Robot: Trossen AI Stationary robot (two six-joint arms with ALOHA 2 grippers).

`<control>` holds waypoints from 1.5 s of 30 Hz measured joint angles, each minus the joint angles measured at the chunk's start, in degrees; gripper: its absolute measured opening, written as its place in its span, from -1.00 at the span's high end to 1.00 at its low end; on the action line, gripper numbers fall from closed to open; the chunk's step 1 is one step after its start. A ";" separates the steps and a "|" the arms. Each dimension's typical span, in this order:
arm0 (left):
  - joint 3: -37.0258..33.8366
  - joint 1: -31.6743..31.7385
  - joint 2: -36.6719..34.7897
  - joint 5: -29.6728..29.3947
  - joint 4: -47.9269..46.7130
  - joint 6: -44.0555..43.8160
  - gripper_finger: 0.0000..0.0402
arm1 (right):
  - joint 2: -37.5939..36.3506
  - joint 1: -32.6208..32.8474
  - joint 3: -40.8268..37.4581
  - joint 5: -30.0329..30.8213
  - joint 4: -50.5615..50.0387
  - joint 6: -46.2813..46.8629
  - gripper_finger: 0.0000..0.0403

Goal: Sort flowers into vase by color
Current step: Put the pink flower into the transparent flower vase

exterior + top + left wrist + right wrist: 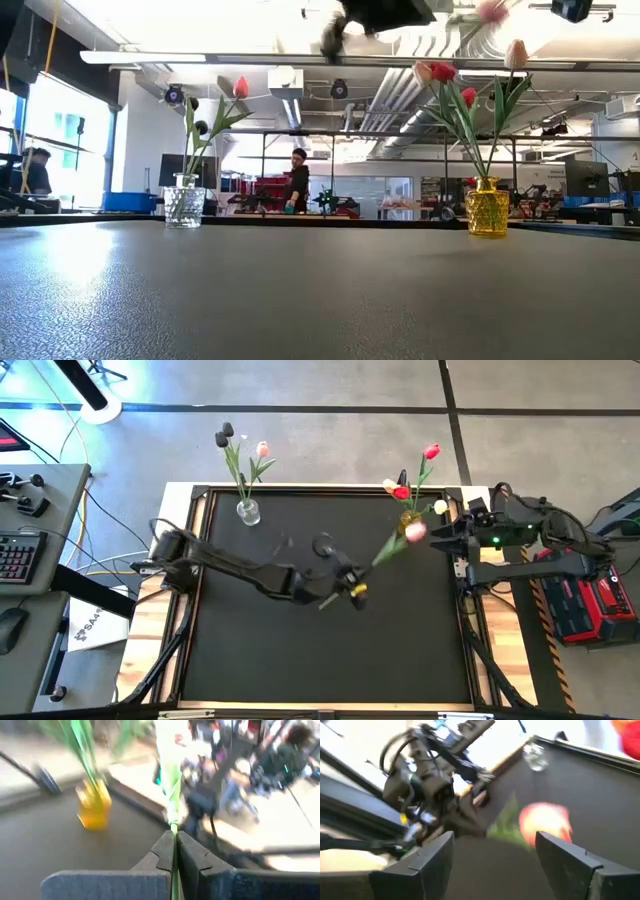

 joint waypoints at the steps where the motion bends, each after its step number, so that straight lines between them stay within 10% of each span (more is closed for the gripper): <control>1: 0.01 0.02 -1.87 -2.12 0.01 2.22 1.00 | 0.00 0.00 0.00 -0.97 1.35 0.07 -0.33; 8: 0.02 1.62 -10.22 -8.94 1.03 12.67 1.00 | 0.33 0.02 0.00 -2.28 12.23 -1.81 -0.33; 27: 0.02 1.71 -11.60 6.27 11.22 19.18 1.00 | 11.29 2.31 0.00 -0.86 36.18 -12.03 -0.28; 40: 0.02 1.67 -11.60 9.85 9.41 17.97 0.99 | 13.57 6.07 0.00 4.53 36.40 -16.02 0.90; 45: 0.02 1.77 -11.60 10.18 4.88 14.01 0.87 | 13.86 7.61 0.00 4.55 34.25 -17.43 0.93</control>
